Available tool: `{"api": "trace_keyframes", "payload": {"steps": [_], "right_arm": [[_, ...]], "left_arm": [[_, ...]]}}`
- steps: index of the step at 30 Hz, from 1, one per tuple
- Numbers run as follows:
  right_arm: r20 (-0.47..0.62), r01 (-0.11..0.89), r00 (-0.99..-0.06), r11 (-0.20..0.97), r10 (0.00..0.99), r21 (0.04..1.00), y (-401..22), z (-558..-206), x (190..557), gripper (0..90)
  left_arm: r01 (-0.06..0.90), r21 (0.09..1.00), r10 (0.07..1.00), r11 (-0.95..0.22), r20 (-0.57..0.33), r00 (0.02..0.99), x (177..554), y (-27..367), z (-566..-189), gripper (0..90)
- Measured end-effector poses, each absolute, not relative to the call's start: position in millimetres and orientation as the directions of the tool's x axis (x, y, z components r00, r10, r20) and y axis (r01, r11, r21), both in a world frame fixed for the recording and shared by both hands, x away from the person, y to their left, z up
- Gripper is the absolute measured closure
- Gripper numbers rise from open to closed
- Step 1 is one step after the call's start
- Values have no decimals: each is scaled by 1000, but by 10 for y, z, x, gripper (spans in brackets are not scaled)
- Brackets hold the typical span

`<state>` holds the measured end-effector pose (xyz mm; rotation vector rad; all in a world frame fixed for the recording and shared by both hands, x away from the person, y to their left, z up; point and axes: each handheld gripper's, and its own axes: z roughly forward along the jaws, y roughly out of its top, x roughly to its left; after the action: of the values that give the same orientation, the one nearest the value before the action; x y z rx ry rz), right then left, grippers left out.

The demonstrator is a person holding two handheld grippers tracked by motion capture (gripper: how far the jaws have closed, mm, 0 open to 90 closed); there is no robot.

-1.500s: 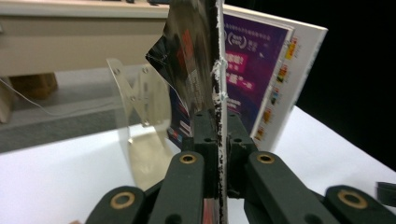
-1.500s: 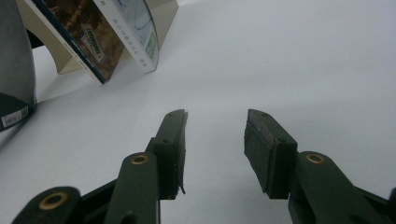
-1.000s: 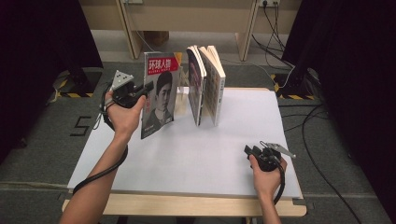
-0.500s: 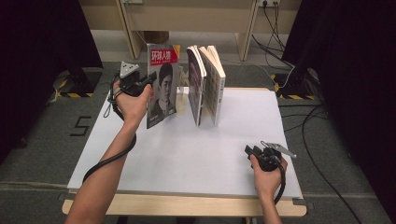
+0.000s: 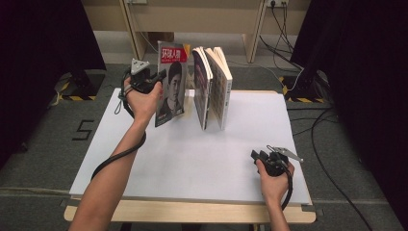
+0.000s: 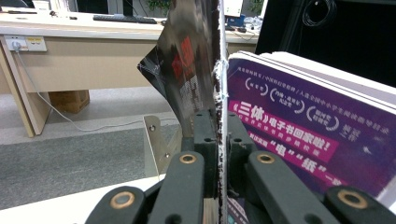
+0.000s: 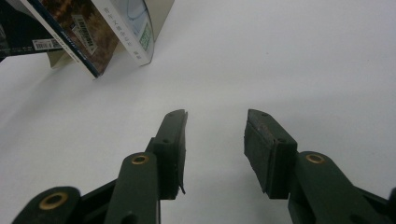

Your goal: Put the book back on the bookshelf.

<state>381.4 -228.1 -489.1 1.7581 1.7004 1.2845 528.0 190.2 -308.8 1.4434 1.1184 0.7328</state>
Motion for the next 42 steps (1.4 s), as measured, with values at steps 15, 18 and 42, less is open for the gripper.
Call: {"api": "trace_keyframes", "payload": {"steps": [15,18,42], "right_arm": [[356,587,-141,-212,924,782,-2286,-4895,3806,590],[344,588,-147,-198,927,784,-2289,-4905,3806,591],[363,595,-158,-205,918,777,-2254,-4912,3808,590]], "left_arm": [[149,983,917,104,-153,368,5389,1772,-3294,866],[134,985,920,106,-148,364,5366,1770,-3346,865],[226,974,897,-11,-91,432,5233,1850,-3543,802]]}}
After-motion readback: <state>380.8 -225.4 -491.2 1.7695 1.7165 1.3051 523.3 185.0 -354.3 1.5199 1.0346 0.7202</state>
